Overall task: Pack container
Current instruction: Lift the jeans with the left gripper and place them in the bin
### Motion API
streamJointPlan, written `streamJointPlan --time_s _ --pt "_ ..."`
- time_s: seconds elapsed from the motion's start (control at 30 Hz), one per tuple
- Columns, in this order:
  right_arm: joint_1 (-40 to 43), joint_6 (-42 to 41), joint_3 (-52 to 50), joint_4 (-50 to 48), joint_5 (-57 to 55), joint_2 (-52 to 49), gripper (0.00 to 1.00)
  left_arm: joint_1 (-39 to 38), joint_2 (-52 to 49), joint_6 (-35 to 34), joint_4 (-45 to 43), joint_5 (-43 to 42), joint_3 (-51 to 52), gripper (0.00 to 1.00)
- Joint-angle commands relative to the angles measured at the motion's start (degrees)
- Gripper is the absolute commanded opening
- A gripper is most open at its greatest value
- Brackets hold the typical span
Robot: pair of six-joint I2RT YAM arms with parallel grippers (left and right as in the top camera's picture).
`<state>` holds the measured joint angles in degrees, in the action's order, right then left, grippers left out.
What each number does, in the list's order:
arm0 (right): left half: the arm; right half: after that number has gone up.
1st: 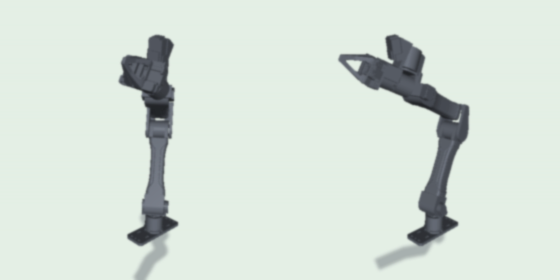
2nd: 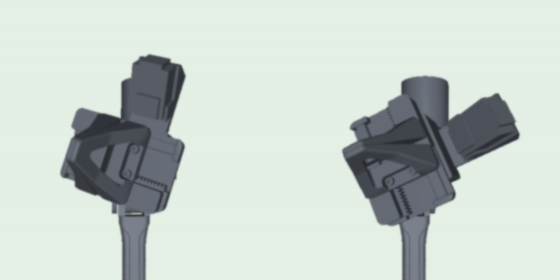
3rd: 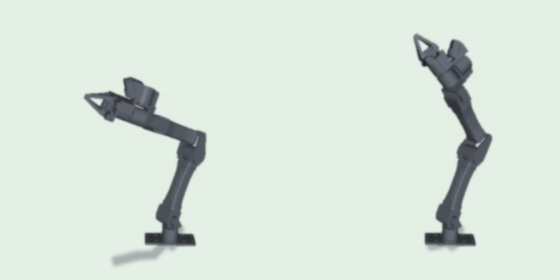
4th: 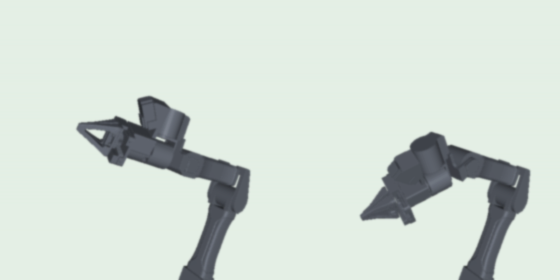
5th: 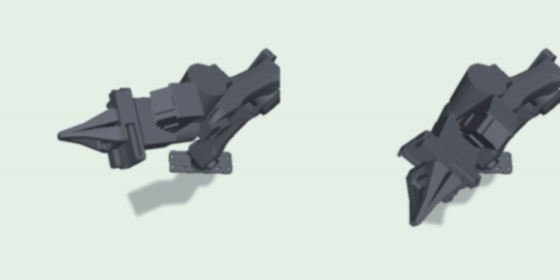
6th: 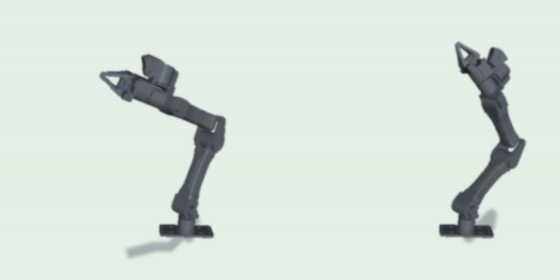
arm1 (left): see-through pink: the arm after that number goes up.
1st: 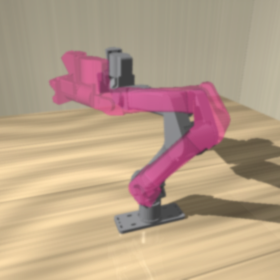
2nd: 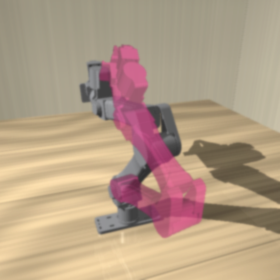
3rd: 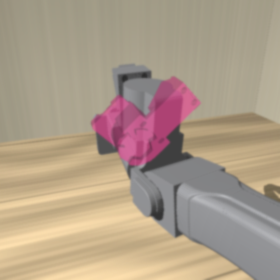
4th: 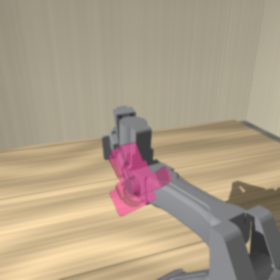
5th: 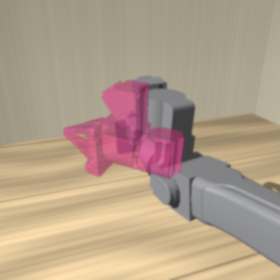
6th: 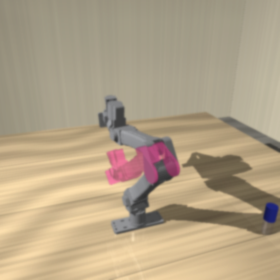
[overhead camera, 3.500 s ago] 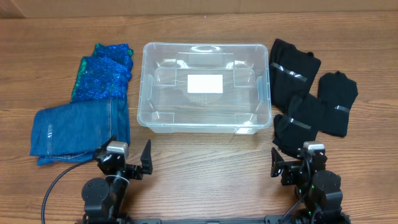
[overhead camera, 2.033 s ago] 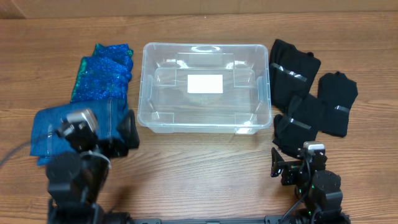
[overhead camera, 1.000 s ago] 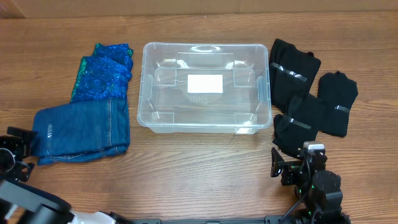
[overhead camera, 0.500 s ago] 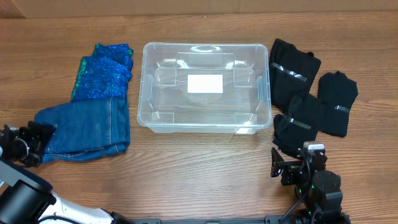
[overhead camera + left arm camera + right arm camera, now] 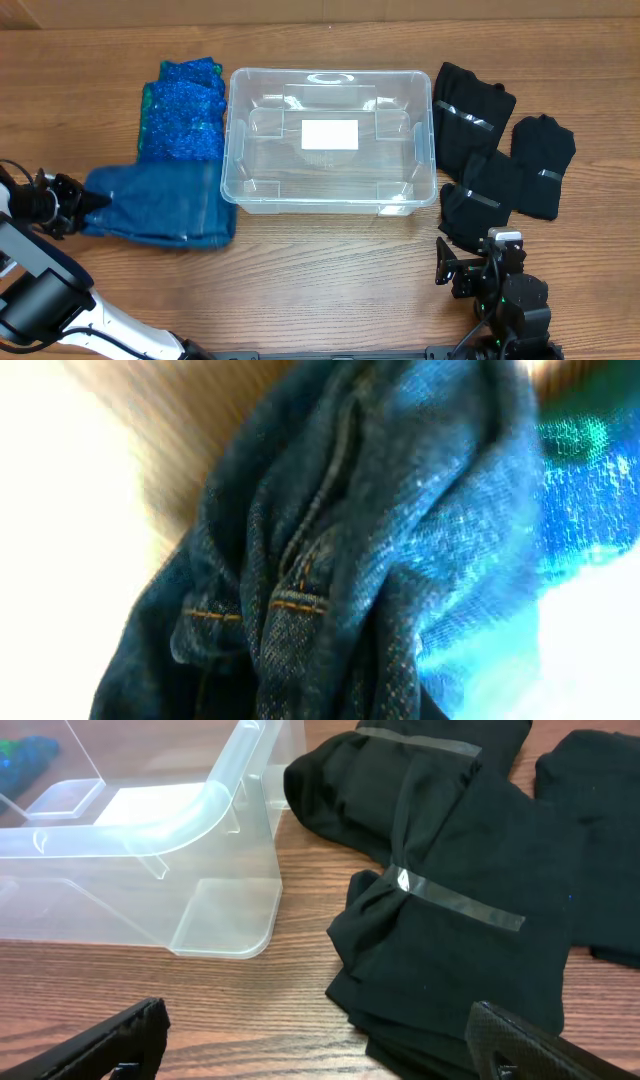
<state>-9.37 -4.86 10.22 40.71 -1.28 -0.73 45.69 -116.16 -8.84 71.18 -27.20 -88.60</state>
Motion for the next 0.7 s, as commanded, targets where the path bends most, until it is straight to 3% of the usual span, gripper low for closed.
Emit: streamJointPlan --time_s 0.0,0.23,0.33,0.43,0.57,0.67 --pt "0.2 0.2 -1.0 -0.1 0.1 0.6 1.00 -0.4 5.9 1.2 9.6 -7.4 -12.7 0.04" --pt "0.2 0.2 -1.0 -0.1 0.1 0.6 1.00 -0.5 21.9 -2.1 13.8 -18.2 -25.2 0.04" --pt "0.2 0.2 -1.0 -0.1 0.1 0.6 1.00 -2.6 28.6 -6.4 11.1 -24.8 -27.5 0.04" --pt "0.2 0.2 -1.0 -0.1 0.1 0.6 1.00 -8.0 33.7 -13.4 5.4 -25.6 -27.5 0.04" --pt "0.2 0.2 -1.0 -0.1 0.1 0.5 1.00 -21.1 37.3 -26.9 -3.5 -15.8 -27.5 0.04" --pt "0.2 0.2 -1.0 -0.1 0.1 0.6 1.00 -35.9 37.4 -41.9 -7.9 2.6 -27.5 0.04"
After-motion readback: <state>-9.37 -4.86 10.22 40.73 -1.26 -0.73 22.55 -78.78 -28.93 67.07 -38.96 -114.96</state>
